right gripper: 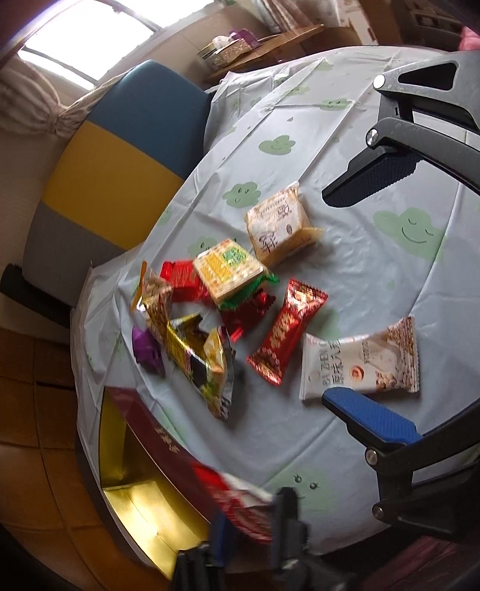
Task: Organize snacks
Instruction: 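Drop the wafer pack in the tin with left tool while right grasps white bag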
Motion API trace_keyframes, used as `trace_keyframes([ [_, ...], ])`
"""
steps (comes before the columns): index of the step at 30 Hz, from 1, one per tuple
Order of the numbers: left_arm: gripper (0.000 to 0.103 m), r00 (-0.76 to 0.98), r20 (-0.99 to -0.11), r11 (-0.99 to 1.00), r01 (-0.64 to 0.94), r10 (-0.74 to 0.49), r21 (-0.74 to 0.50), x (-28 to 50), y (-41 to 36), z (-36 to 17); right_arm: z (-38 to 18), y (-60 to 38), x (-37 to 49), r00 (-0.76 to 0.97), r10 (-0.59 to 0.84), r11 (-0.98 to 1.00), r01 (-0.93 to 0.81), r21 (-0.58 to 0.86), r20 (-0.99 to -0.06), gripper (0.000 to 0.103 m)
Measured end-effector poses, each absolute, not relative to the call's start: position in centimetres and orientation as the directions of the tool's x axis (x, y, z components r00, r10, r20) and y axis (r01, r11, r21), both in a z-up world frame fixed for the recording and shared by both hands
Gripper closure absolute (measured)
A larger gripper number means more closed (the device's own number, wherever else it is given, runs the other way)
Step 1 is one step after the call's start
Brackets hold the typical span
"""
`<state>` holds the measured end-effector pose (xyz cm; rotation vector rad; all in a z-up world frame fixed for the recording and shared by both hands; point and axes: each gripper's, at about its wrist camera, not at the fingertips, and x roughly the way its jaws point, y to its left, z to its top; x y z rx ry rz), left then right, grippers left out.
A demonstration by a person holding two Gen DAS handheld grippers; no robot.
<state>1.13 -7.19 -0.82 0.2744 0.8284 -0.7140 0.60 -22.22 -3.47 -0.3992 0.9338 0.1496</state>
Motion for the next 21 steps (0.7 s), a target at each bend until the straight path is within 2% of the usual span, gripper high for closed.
trace_keyframes([
  [6, 0.066, 0.526, -0.718, 0.818, 0.566, -0.455, -0.104, 2.7, -3.1, 1.2, -5.3, -19.7, -0.1, 0.545, -0.011, 0.876, -0.398, -0.271, -0.838, 0.01],
  [8, 0.066, 0.552, -0.709, 0.844, 0.524, -0.438, -0.114, 3.5, -1.6, 1.7, -6.0, -19.1, -0.1, 0.527, -0.023, 0.867, -0.413, -0.28, -0.849, 0.017],
  [12, 0.066, 0.6, -0.697, 0.893, 0.429, -0.393, -0.135, 5.2, 1.6, 2.4, -7.1, -18.5, 0.2, 0.511, -0.05, 0.857, -0.419, -0.299, -0.858, 0.023],
  [16, 0.066, 0.633, -0.697, 0.93, 0.342, -0.336, -0.137, 6.5, 4.2, 2.5, -7.4, -17.7, 0.2, 0.511, -0.031, 0.849, -0.44, -0.292, -0.859, 0.046],
  [21, 0.066, 0.644, -0.707, 0.95, 0.279, -0.292, -0.138, 7.3, 5.8, 2.1, -7.5, -17.0, -0.1, 0.525, -0.023, 0.831, -0.464, -0.308, -0.851, 0.06],
])
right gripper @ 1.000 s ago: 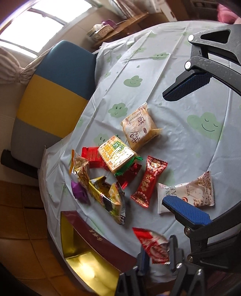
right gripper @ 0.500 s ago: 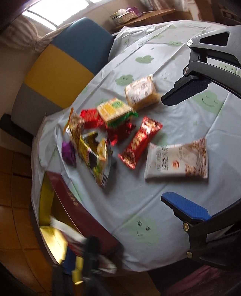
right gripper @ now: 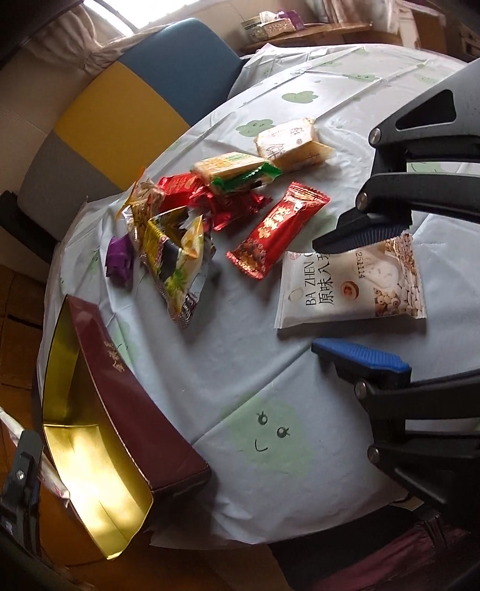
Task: Organize snacks
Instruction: 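Drop the wafer pack in the tin with left tool while right grasps white bag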
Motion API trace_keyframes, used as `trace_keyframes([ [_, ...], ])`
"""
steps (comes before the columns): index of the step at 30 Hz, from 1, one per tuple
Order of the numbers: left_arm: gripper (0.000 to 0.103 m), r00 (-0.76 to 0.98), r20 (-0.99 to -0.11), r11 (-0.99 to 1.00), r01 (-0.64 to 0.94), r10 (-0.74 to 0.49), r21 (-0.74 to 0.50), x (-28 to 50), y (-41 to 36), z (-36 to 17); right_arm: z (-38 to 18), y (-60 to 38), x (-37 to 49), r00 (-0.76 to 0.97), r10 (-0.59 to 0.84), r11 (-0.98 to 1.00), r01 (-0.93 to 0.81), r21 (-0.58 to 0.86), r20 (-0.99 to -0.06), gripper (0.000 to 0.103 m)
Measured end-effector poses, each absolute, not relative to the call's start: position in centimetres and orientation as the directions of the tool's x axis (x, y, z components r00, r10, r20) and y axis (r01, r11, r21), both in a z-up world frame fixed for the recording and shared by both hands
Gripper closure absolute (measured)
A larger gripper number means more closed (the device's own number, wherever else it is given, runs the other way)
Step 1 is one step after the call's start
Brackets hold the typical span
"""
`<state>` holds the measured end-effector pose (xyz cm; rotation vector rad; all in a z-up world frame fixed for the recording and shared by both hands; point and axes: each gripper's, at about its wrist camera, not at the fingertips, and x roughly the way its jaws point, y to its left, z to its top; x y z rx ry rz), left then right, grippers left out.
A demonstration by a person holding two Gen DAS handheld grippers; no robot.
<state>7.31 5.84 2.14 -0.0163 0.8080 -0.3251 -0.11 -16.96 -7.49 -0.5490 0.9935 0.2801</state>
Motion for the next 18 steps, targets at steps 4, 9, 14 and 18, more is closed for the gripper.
trace_keyframes([
  [4, 0.066, 0.638, -0.72, 0.957, 0.258, -0.271, -0.132, 8.3, 5.6, 1.6, -7.6, -16.7, -0.1, 0.53, -0.023, 0.823, -0.472, -0.317, -0.848, 0.064],
  [9, 0.066, 0.607, -0.748, 0.961, 0.223, -0.268, -0.164, 10.3, 4.6, 0.7, -7.5, -16.6, -0.3, 0.53, -0.025, 0.817, -0.477, -0.323, -0.847, 0.066],
  [14, 0.066, 0.577, -0.775, 0.966, 0.175, -0.258, -0.191, 12.9, 3.8, -0.5, -7.6, -16.6, -0.2, 0.53, -0.027, 0.816, -0.478, -0.326, -0.847, 0.066],
  [18, 0.066, 0.565, -0.79, 0.971, 0.15, -0.24, -0.187, 14.5, 3.1, -1.3, -7.6, -16.5, -0.3, 0.531, -0.027, 0.813, -0.481, -0.328, -0.847, 0.066],
])
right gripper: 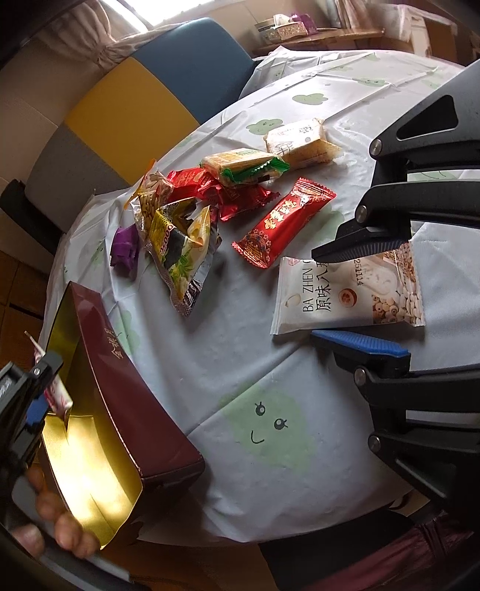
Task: Organize snacks
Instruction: 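Drop the wafer pack in the tin with left tool while right grasps white bag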
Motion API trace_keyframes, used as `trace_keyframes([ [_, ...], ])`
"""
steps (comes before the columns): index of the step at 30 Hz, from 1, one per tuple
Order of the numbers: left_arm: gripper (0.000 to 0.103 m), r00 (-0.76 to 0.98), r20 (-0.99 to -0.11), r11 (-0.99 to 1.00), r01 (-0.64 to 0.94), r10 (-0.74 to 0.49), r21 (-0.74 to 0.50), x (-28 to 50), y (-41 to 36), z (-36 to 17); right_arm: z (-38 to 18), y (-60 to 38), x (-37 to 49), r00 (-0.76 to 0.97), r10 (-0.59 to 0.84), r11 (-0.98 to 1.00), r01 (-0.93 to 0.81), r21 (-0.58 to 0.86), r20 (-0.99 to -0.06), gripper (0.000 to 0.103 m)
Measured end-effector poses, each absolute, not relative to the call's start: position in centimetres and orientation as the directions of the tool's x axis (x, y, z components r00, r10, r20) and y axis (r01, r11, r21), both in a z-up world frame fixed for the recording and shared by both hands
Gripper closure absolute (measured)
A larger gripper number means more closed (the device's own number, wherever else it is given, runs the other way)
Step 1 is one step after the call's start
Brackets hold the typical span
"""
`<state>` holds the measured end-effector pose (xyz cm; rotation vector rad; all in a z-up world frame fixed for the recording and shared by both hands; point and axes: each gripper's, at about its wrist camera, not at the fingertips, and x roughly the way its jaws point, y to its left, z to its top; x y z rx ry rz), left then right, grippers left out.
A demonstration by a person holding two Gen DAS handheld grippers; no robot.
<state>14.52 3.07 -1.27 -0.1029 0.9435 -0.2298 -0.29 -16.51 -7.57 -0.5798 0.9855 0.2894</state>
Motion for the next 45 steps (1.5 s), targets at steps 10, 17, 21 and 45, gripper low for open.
trace_keyframes([
  [10, 0.065, 0.552, -0.813, 0.983, 0.099, -0.185, -0.157, 17.6, 2.0, -2.2, -7.6, -16.5, -0.3, 0.529, -0.026, 0.812, -0.483, -0.327, -0.848, 0.067],
  [17, 0.062, 0.556, -0.814, 0.986, 0.105, -0.167, -0.13, 18.1, 1.3, -2.4, -7.6, -16.5, -0.3, 0.528, -0.025, 0.812, -0.484, -0.325, -0.849, 0.067],
  [21, 0.053, 0.556, -0.815, 0.986, 0.118, -0.166, -0.121, 17.9, 1.1, -2.4, -7.7, -16.4, -0.3, 0.527, -0.023, 0.814, -0.484, -0.322, -0.849, 0.067],
  [45, 0.05, 0.669, -0.742, 0.989, 0.131, -0.037, 0.068, 6.5, 3.1, -0.7, -7.1, -18.3, 0.7, 0.481, 0.068, 0.895, -0.417, -0.16, -0.874, 0.069],
])
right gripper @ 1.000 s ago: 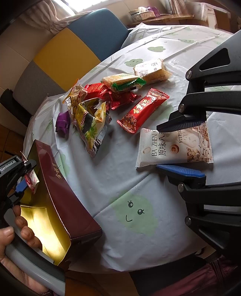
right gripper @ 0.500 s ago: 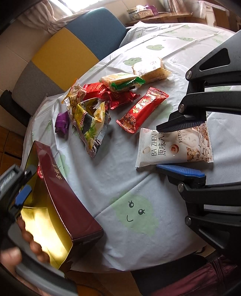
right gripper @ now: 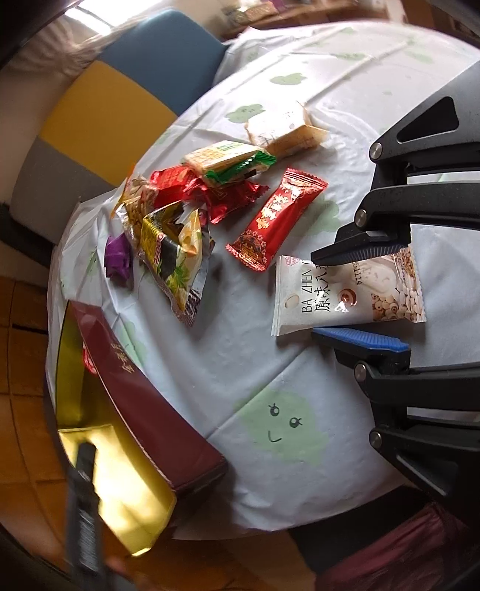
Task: Organize snacks
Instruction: 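Drop the wafer pack in the tin with left tool while right grasps white bag, then carry the white BA ZHEN bag into the tin and release it with the right tool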
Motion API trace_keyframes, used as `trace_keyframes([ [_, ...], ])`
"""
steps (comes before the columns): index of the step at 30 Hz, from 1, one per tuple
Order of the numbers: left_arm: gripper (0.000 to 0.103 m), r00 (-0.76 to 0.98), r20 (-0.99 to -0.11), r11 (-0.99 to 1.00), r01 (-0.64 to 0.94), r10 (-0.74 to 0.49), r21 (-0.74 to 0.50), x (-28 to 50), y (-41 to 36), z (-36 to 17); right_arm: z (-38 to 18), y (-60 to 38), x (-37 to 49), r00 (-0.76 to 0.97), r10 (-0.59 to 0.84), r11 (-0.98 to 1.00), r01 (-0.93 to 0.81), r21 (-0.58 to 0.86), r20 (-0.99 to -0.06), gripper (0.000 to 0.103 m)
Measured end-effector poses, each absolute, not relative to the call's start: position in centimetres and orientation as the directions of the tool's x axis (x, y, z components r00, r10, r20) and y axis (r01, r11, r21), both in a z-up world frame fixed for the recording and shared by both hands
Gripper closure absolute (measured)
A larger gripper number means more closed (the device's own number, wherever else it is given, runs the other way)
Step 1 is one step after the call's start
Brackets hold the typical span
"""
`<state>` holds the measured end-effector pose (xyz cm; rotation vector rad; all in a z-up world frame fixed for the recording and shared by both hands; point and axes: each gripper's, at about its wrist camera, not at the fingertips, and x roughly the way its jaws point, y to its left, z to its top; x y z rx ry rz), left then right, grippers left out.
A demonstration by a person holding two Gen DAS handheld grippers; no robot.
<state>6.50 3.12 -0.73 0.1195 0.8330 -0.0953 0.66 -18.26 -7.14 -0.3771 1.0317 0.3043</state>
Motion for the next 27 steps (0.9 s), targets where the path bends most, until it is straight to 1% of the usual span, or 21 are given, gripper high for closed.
trace_keyframes([
  [6, 0.05, 0.672, -0.74, 0.99, 0.118, -0.023, 0.076, 4.7, 4.2, -0.9, -6.7, -19.5, 1.4, 0.456, 0.119, 0.93, -0.362, -0.061, -0.882, 0.073],
  [17, 0.05, 0.693, -0.721, 0.994, 0.071, 0.011, 0.084, 3.6, 6.1, -0.7, -5.9, -18.8, 1.7, 0.443, 0.152, 0.946, -0.323, 0.001, -0.884, 0.078],
  [27, 0.05, 0.703, -0.71, 0.994, 0.047, 0.037, 0.097, 3.1, 7.3, -0.9, -4.0, -16.8, 2.6, 0.46, 0.226, 0.944, -0.32, 0.077, -0.858, 0.079],
])
